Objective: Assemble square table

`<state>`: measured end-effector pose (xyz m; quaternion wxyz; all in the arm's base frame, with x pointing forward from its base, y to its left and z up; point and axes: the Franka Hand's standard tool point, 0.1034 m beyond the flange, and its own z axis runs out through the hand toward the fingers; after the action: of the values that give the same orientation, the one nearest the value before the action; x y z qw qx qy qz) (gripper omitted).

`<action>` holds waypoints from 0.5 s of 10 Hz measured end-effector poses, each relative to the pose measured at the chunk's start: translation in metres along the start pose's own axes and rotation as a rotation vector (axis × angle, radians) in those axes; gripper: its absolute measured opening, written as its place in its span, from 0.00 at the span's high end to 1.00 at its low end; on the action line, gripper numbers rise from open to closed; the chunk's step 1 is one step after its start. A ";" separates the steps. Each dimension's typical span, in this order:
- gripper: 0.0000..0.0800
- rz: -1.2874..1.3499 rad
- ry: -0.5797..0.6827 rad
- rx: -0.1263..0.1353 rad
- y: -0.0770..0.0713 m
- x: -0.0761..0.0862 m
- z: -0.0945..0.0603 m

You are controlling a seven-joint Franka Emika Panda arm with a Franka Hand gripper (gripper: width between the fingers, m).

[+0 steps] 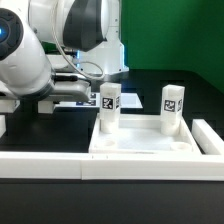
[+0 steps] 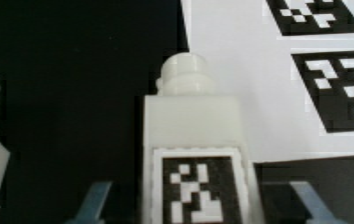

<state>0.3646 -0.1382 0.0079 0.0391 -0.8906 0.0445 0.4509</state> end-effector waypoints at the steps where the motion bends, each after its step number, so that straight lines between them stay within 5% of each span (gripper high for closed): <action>1: 0.64 0.000 0.000 0.000 0.000 0.000 0.000; 3: 0.64 -0.007 -0.003 -0.003 -0.002 -0.002 -0.007; 5: 0.64 -0.044 0.043 -0.010 -0.009 -0.018 -0.067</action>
Offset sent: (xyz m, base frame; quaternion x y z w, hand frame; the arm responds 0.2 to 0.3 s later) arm 0.0537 0.0032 0.0725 -0.0072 0.0392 -0.0239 0.9989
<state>0.4084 -0.1355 0.0618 0.0437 -0.9010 0.0236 0.4310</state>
